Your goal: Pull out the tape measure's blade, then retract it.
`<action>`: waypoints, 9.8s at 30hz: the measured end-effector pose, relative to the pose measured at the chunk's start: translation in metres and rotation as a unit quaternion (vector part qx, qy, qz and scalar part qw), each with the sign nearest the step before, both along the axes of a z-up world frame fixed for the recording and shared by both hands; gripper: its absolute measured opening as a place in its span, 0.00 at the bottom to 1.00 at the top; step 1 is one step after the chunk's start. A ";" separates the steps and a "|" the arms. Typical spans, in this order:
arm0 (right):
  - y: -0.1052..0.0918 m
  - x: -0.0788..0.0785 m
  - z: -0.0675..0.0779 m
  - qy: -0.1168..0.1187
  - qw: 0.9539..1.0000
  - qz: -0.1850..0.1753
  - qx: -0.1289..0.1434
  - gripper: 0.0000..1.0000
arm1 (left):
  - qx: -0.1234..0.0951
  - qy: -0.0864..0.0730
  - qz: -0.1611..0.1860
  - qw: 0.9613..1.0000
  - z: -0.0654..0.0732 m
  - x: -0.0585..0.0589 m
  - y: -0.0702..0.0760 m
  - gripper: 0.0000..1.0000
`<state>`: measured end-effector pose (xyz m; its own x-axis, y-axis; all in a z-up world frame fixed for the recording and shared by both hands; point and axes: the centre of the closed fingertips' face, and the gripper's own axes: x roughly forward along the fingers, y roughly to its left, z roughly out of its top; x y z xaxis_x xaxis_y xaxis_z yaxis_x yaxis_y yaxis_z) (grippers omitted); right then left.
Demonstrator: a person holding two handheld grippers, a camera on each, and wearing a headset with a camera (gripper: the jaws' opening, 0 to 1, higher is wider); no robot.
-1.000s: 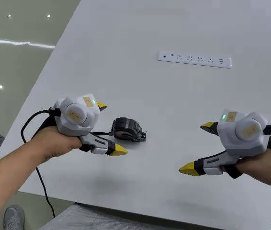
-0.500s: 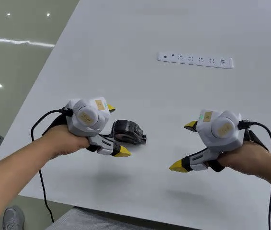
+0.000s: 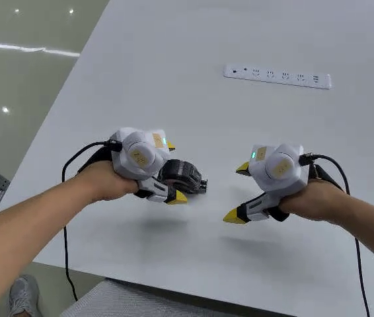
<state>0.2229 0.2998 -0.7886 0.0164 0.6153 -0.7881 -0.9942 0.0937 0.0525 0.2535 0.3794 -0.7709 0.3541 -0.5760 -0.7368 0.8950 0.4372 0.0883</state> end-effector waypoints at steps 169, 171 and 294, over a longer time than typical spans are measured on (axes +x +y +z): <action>-0.096 0.018 -0.032 0.009 0.999 0.023 -0.029 0.10 | 0.121 0.000 -0.143 0.982 -0.022 -0.001 -0.009 0.30; -0.099 0.018 -0.032 0.010 0.999 0.023 -0.031 0.10 | 0.121 0.000 -0.143 0.982 -0.022 -0.002 -0.009 0.30; -0.196 -0.006 0.028 -0.008 0.970 -0.243 0.009 0.50 | -0.046 0.008 0.185 0.982 0.047 -0.042 0.032 0.70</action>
<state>0.2166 0.1040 -0.7608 0.3213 0.5458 -0.7739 -0.8331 0.5514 0.0429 0.2115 0.4112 -0.7236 0.5401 -0.4747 -0.6950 0.6740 0.7384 0.0194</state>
